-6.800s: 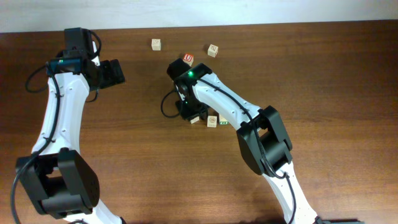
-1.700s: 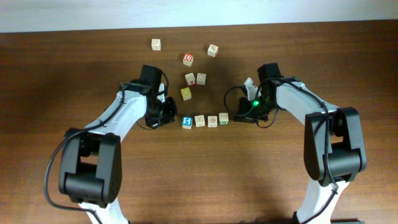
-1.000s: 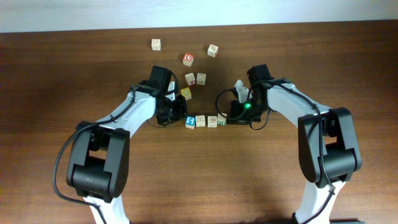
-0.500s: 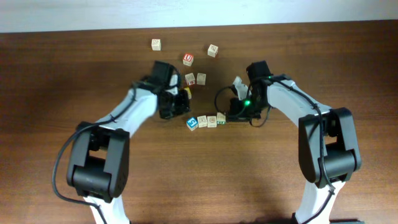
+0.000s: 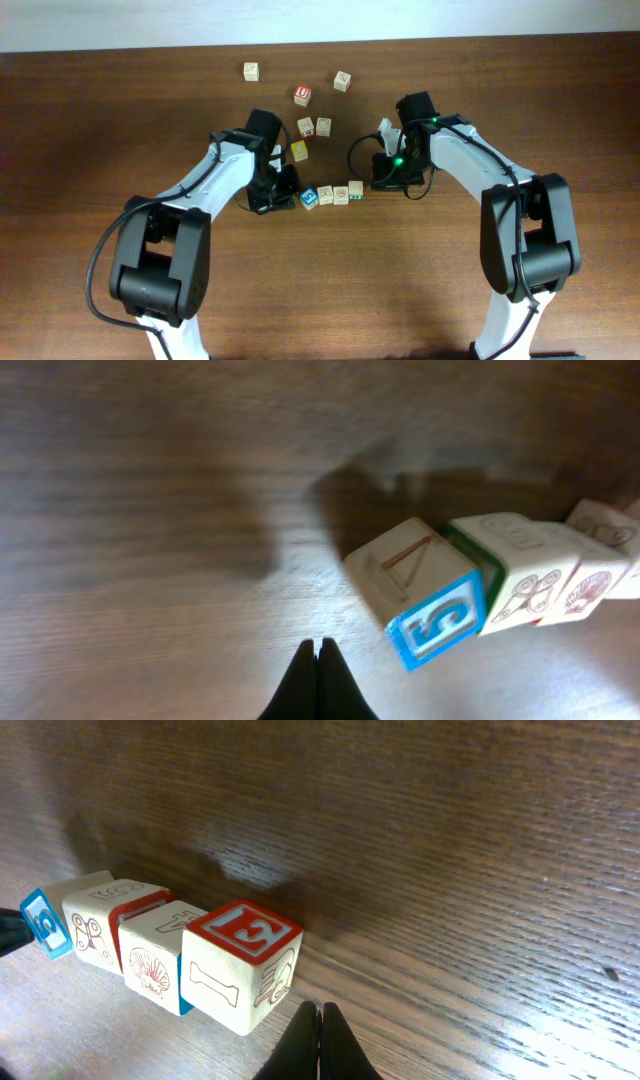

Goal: Rotate 4 blocks

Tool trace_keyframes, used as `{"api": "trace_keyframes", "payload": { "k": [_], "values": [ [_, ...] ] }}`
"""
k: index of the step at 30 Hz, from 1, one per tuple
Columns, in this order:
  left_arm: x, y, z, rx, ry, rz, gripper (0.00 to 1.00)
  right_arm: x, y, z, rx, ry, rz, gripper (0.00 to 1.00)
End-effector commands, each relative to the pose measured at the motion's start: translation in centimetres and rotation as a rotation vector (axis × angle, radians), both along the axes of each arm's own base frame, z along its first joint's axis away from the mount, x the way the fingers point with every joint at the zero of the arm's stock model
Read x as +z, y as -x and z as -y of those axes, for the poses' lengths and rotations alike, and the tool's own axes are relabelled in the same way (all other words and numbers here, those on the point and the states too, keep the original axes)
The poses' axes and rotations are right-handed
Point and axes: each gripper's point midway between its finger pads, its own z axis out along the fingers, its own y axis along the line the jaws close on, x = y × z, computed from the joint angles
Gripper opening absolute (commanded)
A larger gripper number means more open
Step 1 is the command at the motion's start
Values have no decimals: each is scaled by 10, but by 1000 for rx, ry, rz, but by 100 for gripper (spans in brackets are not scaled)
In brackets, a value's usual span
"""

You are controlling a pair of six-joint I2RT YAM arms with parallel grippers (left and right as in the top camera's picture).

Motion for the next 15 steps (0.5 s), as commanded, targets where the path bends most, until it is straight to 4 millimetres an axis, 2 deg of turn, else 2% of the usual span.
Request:
{"api": "trace_keyframes", "payload": {
  "k": [1,5,11,15],
  "values": [
    [-7,-1,4,4,15,10,0,3,-1,1,14,9,19,4],
    [-8,-20,9,4,32,94,0,3,-1,1,14,10,18,4],
    [-18,-18,14,-7,43,77,0,3,1,-2,21,11,15,4],
    [-16,-27,18,-8,61,117,0,3,3,-6,34,10,16,4]
  ]
}}
